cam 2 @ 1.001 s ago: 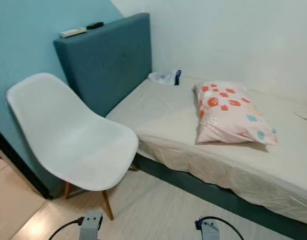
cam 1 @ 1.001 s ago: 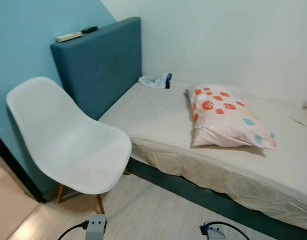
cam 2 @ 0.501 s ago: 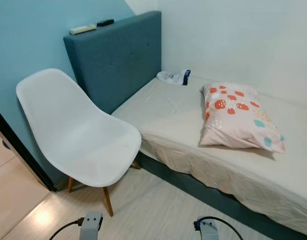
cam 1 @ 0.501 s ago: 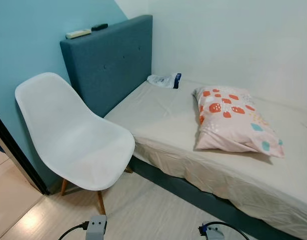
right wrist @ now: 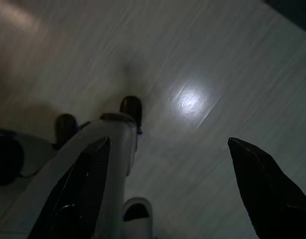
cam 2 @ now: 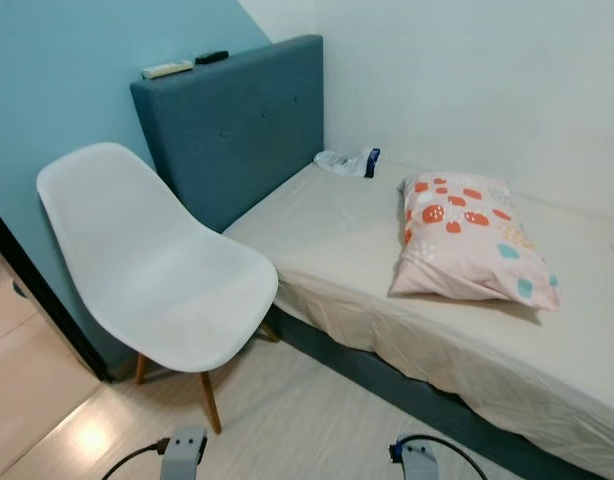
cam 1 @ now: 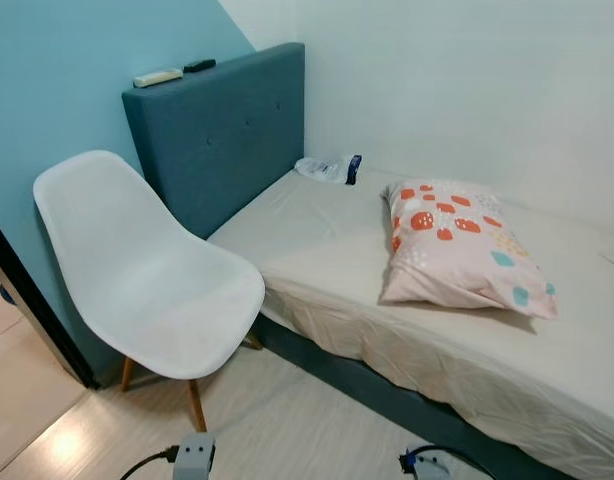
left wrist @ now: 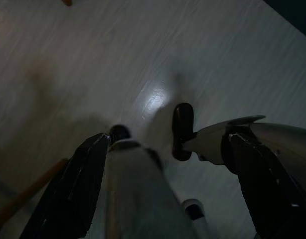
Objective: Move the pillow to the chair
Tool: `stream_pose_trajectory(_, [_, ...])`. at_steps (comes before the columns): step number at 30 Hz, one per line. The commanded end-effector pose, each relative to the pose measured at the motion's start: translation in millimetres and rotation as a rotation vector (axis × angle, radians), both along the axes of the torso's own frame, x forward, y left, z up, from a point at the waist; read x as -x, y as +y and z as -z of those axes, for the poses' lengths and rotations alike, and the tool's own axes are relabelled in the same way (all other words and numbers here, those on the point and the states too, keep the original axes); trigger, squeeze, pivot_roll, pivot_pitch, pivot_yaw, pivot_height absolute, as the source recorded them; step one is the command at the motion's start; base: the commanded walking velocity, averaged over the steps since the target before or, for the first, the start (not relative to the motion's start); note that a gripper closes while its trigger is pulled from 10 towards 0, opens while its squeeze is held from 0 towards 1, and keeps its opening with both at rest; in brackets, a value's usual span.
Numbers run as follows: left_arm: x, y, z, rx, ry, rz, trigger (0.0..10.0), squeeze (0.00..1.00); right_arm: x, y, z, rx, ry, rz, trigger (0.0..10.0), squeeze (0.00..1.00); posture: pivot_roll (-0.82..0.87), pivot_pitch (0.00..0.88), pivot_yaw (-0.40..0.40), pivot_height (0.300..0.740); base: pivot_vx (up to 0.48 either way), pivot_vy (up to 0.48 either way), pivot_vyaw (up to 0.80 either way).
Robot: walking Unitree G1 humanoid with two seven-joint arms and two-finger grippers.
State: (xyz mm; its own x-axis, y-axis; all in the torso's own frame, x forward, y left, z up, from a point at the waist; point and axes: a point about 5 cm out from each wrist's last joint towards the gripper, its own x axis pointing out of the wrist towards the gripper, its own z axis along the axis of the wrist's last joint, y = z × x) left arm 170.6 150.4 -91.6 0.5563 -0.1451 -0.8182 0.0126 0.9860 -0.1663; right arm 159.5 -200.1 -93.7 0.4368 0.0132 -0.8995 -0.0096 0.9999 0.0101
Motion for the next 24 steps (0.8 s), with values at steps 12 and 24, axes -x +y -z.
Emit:
stream_pose_trajectory(12, [5.8,0.8,2.7,-0.006,0.029,0.019,10.0,0.00,2.6,2.4,1.4,-0.010,-0.001,0.010,10.0,0.00,-0.01,0.000,-0.010,0.740,0.000,-0.480,0.00])
stream_pose_trajectory(24, [3.1,-2.8,1.7,0.004,0.023,0.020,10.0,0.00,3.1,-0.1,1.2,0.001,0.001,0.011,10.0,0.00,-0.01,0.000,-0.013,0.740,0.000,-0.480,0.00])
